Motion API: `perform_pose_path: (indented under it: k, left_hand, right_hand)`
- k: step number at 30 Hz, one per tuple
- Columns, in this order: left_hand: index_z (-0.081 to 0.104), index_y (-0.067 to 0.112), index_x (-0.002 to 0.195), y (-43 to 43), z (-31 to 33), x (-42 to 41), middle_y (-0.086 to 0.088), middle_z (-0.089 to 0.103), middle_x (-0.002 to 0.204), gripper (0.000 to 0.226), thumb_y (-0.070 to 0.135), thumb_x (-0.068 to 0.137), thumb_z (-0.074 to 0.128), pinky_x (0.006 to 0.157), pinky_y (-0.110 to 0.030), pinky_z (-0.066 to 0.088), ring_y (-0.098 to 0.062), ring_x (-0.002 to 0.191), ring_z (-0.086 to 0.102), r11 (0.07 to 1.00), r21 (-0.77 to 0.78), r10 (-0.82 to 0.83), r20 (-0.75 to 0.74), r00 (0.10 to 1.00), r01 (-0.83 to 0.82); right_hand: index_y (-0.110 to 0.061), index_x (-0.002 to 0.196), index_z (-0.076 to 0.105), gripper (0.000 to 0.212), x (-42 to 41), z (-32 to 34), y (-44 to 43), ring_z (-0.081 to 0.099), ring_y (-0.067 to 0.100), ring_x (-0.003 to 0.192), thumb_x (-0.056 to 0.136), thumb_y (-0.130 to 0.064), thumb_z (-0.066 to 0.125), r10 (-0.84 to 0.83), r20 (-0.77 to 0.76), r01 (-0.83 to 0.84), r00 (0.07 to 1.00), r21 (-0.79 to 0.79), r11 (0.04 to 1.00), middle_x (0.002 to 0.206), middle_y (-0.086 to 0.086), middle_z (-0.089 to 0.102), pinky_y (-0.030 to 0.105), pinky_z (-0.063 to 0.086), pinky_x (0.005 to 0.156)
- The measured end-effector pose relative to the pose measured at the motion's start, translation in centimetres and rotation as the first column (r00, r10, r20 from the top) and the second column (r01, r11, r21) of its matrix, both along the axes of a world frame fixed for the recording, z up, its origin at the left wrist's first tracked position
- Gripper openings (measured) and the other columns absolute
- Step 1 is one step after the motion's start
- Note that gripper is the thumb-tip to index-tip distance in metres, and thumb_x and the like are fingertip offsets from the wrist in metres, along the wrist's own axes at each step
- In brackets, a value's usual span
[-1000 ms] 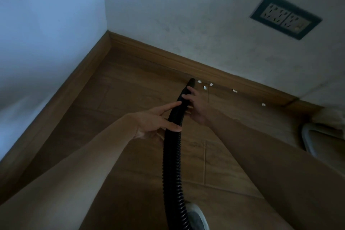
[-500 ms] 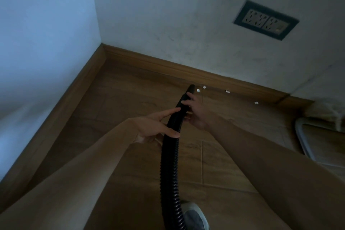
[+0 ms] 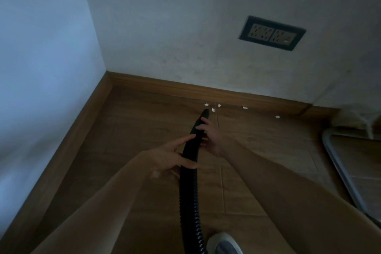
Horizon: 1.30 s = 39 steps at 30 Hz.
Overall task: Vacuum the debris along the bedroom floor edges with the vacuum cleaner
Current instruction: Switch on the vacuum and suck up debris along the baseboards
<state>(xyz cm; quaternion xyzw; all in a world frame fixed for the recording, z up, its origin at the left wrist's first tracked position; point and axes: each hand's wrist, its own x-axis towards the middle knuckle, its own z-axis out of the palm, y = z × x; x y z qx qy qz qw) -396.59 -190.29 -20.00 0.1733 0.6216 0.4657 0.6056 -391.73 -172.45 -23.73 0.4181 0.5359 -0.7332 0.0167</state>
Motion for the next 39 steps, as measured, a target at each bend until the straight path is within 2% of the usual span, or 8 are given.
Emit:
perform_pose_path:
  k: [9,17,22,26,28,32,36,39]
  left_hand:
    - [0.041,0.046,0.144,1.7,0.1,2.0,-0.01,0.069,0.106,0.086,-0.002,0.081,0.075,0.054,-0.036,0.056,-0.022,0.064,0.068,0.998,0.01,0.067,0.065,0.996,-0.068]
    - [0.043,0.048,0.142,2.0,-0.2,2.4,-0.013,0.07,0.117,0.081,0.003,0.083,0.074,0.055,-0.032,0.056,-0.027,0.083,0.067,0.998,-0.003,0.064,0.084,0.994,-0.064]
    - [0.04,0.049,0.144,3.3,0.0,2.3,-0.009,0.067,0.118,0.085,0.002,0.082,0.075,0.072,-0.044,0.06,-0.029,0.092,0.07,0.999,-0.027,0.035,0.045,0.998,-0.033]
    - [0.039,0.05,0.144,4.0,-0.3,2.4,-0.008,0.066,0.117,0.086,0.003,0.082,0.076,0.084,-0.052,0.057,-0.036,0.101,0.068,0.999,-0.037,0.011,0.01,1.0,-0.011]
    - [0.041,0.048,0.143,3.9,-0.6,2.4,-0.009,0.068,0.117,0.087,0.001,0.08,0.077,0.081,-0.053,0.057,-0.037,0.097,0.068,0.998,-0.032,0.046,0.016,0.999,-0.046]
    - [0.04,0.049,0.144,4.0,-0.3,2.1,-0.011,0.066,0.118,0.087,0.0,0.081,0.075,0.061,-0.04,0.058,-0.022,0.071,0.069,0.998,-0.033,0.046,0.023,0.999,-0.045]
    - [0.04,0.049,0.144,4.0,-0.3,1.7,-0.01,0.064,0.121,0.088,0.0,0.081,0.076,0.073,-0.046,0.06,-0.027,0.092,0.069,0.997,-0.041,0.06,0.032,0.998,-0.059]
    - [0.038,0.05,0.144,3.7,-0.5,1.4,-0.008,0.063,0.123,0.089,0.002,0.08,0.077,0.073,-0.044,0.06,-0.025,0.094,0.069,0.997,-0.048,0.054,0.028,0.998,-0.052]
  right_hand:
    - [-0.028,0.149,0.037,0.057,0.9,0.5,1.8,0.055,0.021,0.093,0.097,-0.011,0.052,0.04,0.021,-0.041,0.999,0.046,0.998,0.108,0.002,0.053,0.032,0.05,0.071]
    - [-0.029,0.147,0.038,0.057,1.5,0.1,3.0,0.056,0.023,0.093,0.096,-0.01,0.052,0.051,0.034,-0.051,0.998,0.011,0.999,0.114,0.006,0.053,0.033,0.05,0.071]
    - [-0.03,0.148,0.039,0.058,1.2,-0.4,3.8,0.055,0.024,0.099,0.095,-0.01,0.053,0.039,0.032,-0.04,0.999,0.02,0.999,0.118,0.006,0.052,0.034,0.05,0.071]
    - [-0.032,0.148,0.039,0.058,1.1,-0.7,4.3,0.055,0.023,0.099,0.096,-0.01,0.053,0.043,0.035,-0.044,0.998,0.015,0.999,0.122,0.006,0.051,0.034,0.05,0.07]
    - [-0.032,0.148,0.038,0.058,1.0,-0.8,4.4,0.056,0.023,0.098,0.096,-0.01,0.052,0.058,0.038,-0.058,0.998,0.02,0.998,0.118,0.005,0.053,0.034,0.052,0.071]
    - [-0.032,0.148,0.038,0.058,0.7,-0.7,4.4,0.056,0.022,0.098,0.097,-0.01,0.053,0.055,0.024,-0.055,0.998,0.005,0.998,0.117,0.004,0.052,0.034,0.051,0.07]
    - [-0.033,0.148,0.04,0.058,0.1,-0.7,4.5,0.056,0.025,0.104,0.097,-0.01,0.054,0.064,0.02,-0.064,0.998,-0.007,0.998,0.129,0.007,0.051,0.037,0.053,0.076]
    - [-0.034,0.147,0.04,0.058,-0.5,-0.9,4.1,0.055,0.026,0.106,0.097,-0.01,0.054,0.073,0.014,-0.073,0.997,-0.014,0.997,0.137,0.009,0.048,0.037,0.053,0.077]
